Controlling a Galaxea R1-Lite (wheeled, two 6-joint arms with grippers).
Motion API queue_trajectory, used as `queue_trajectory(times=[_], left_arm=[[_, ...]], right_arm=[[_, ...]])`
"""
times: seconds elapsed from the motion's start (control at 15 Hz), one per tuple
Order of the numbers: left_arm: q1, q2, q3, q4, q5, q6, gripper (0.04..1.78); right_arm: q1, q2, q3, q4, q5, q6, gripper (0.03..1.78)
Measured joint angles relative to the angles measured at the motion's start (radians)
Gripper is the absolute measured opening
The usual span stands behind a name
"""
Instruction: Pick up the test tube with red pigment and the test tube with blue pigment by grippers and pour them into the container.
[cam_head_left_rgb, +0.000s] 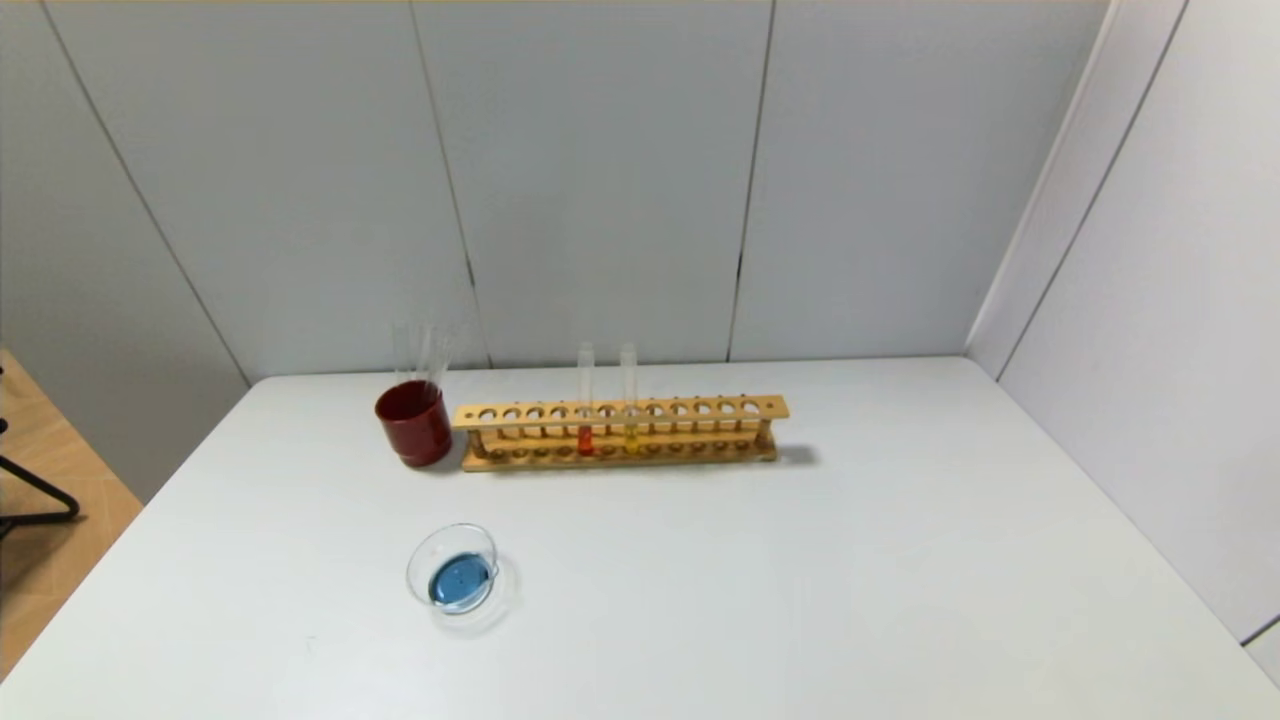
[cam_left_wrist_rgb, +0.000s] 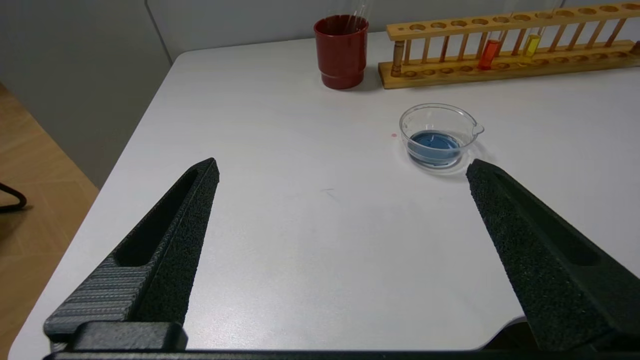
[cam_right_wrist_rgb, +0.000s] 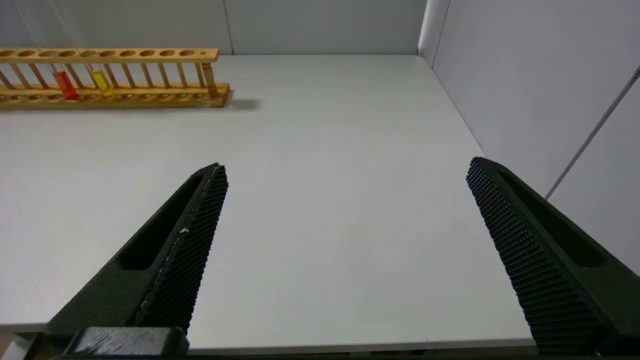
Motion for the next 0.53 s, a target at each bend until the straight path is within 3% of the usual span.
queue_trajectory(times=[0.53], left_arm=[[0.000,0.000,0.004,-0.008,0.001,-0.032,1.75]], right_arm=[[0.000,0.000,0.000,0.000,0.000,0.002,1.75]])
